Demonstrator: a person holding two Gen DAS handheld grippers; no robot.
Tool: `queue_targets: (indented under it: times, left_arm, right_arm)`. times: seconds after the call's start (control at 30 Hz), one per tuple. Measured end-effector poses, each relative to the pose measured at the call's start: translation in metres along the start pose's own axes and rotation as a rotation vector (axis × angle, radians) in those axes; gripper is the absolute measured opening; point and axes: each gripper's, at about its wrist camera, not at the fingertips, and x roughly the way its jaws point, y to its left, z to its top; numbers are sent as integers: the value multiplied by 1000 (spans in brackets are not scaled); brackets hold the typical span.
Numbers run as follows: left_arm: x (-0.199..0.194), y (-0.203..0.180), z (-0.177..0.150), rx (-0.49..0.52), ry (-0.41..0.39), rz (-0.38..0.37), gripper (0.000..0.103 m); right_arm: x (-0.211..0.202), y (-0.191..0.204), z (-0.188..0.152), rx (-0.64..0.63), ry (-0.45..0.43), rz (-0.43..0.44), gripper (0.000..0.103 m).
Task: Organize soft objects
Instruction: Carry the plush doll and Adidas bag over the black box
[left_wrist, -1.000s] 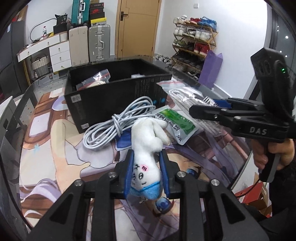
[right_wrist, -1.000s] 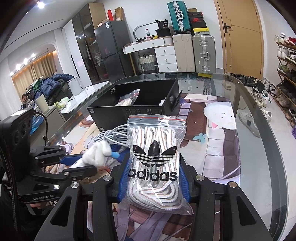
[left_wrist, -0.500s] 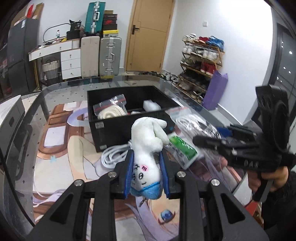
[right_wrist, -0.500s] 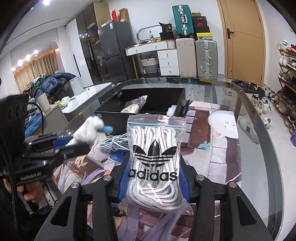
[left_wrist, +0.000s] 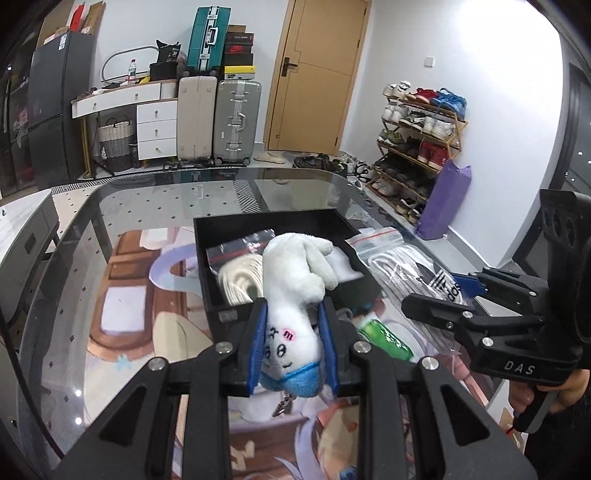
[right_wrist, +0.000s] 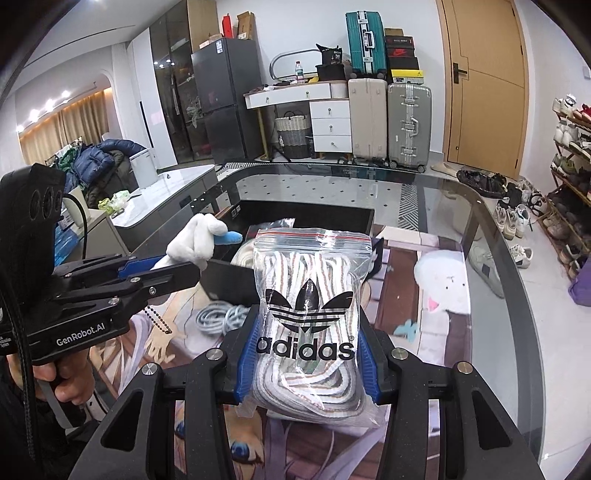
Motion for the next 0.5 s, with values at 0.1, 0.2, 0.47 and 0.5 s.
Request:
queue_targets:
  times: [0.1, 0.2, 0.47, 0.5]
  left_arm:
    - [8, 4, 6, -5, 6, 12, 25]
    - [16, 10, 11, -15, 13, 18, 25]
    - [43, 19, 24, -22, 47, 57, 25]
    - [46, 19, 27, -16, 50, 58, 25]
  right_arm:
    - [7, 0, 10, 0, 17, -9, 46]
    - [15, 0, 18, -4, 35, -19, 46]
    - [38, 1, 42, -20, 72, -40, 46]
    - [42, 1, 46, -22, 78, -42, 46]
